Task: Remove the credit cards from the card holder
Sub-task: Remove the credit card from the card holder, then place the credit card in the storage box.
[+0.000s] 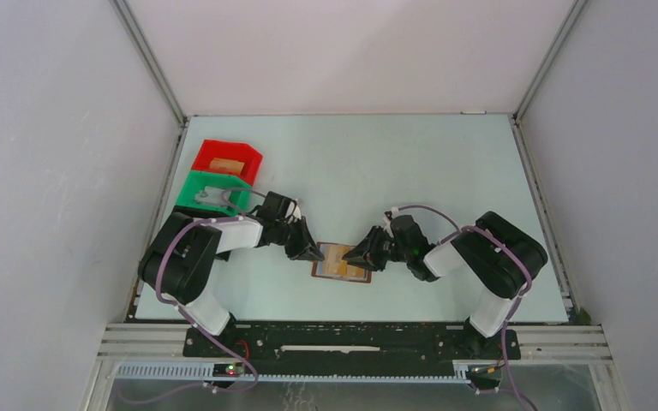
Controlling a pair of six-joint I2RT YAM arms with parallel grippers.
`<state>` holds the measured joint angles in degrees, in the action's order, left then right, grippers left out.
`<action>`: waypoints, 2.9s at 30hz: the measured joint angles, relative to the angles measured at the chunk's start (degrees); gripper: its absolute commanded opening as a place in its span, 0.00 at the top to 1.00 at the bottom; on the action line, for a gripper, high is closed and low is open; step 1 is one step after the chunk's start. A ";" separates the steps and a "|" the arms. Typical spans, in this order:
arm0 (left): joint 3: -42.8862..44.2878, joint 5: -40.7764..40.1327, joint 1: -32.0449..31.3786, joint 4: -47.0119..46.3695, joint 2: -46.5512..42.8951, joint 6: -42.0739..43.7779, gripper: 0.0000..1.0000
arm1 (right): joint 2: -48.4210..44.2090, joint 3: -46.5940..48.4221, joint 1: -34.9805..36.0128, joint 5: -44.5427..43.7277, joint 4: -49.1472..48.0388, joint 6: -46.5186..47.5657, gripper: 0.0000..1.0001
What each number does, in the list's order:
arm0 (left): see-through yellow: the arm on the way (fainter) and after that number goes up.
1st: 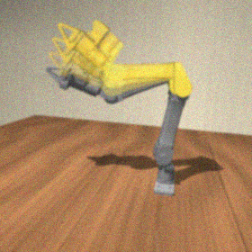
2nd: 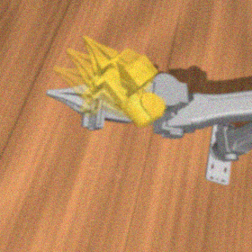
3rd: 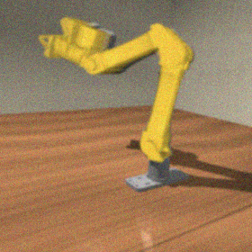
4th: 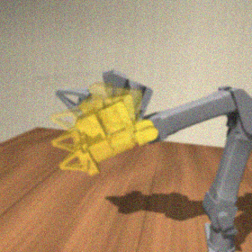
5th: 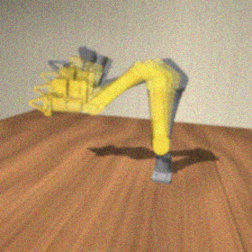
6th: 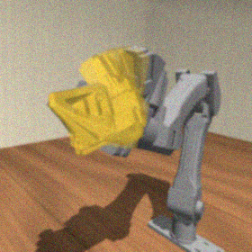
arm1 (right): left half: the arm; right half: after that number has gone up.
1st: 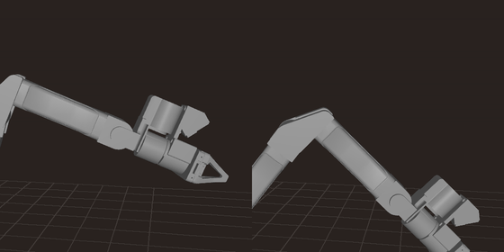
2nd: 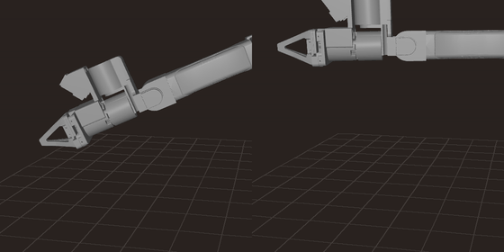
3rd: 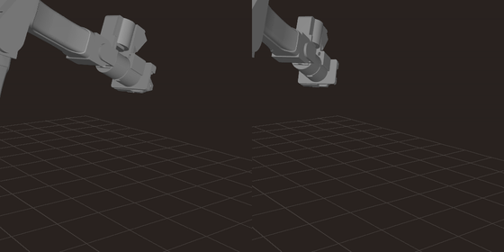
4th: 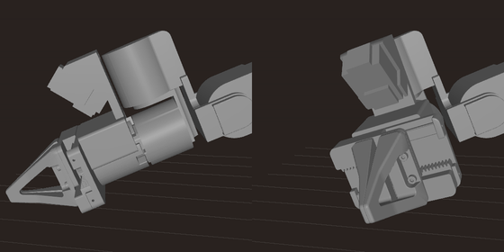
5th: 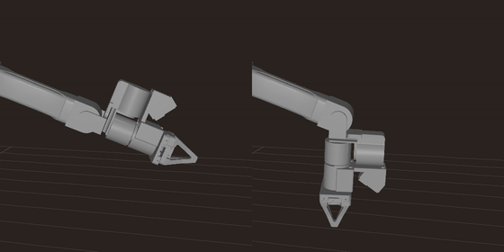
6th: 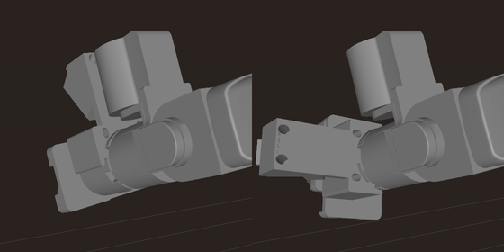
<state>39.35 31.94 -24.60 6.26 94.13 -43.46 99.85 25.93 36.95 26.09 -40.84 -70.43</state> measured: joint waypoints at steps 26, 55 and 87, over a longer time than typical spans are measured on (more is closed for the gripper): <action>0.00 0.00 0.04 0.00 -0.04 0.11 1.00 | -3.32 -5.68 -2.03 -2.19 -2.23 -1.79 1.00; 5.68 3.80 0.24 13.46 -21.70 5.97 0.28 | -26.62 -6.56 -5.53 4.68 4.96 7.93 1.00; 2.36 15.89 7.65 3.74 -25.75 -2.93 1.00 | -23.32 -3.23 -3.45 6.58 -3.93 0.28 0.29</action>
<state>41.71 47.83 -16.95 10.00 68.38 -46.39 76.53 22.70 33.50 32.67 -44.77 -70.15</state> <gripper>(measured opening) 0.009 0.700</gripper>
